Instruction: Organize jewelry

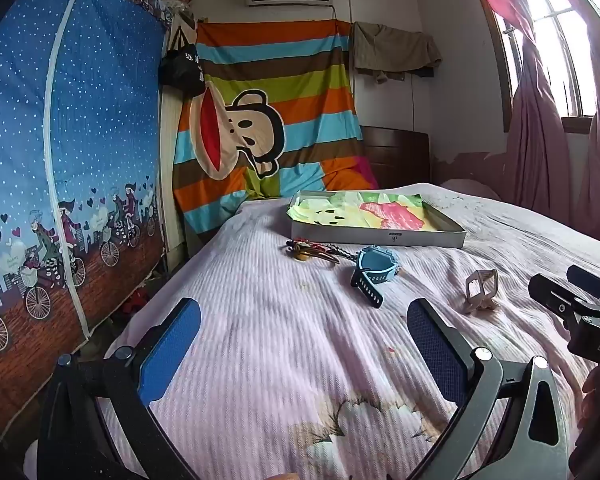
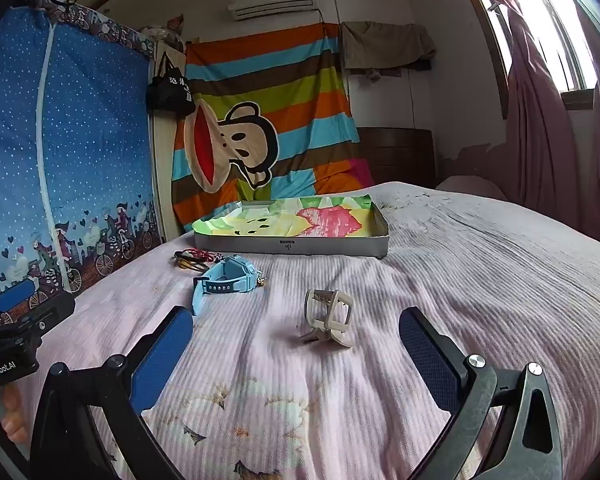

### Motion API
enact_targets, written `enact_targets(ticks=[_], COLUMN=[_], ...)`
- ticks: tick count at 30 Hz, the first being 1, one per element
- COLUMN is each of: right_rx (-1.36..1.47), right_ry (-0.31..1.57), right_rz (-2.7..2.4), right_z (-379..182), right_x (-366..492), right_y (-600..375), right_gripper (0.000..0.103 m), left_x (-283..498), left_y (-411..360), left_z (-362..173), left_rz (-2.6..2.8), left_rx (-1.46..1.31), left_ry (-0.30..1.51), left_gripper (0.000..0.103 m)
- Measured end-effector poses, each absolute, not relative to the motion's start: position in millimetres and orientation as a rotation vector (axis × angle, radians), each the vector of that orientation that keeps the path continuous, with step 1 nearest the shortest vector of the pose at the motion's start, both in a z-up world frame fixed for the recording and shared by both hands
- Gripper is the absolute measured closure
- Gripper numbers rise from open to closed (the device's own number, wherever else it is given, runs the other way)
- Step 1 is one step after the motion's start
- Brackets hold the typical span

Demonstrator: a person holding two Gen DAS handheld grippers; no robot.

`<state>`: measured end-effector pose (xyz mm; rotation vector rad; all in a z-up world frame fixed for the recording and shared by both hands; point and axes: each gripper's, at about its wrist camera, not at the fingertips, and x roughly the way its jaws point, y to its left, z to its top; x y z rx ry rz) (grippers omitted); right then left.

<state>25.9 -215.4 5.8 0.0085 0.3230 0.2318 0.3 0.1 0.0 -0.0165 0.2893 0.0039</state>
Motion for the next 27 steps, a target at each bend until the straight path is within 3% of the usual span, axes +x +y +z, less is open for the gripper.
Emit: enact_targets(ticks=[27], right_rx=[0.01], right_ry=[0.307], right_rz=[0.233], right_z=[6.7], right_x=[25.3], right_y=[-214.0], right_gripper=[0.0], left_x=[-0.3], left_y=[-2.7], left_z=[4.1], left_rz=[0.006], left_rx=[-0.019], left_ry=[0.282], left_gripper=[0.002])
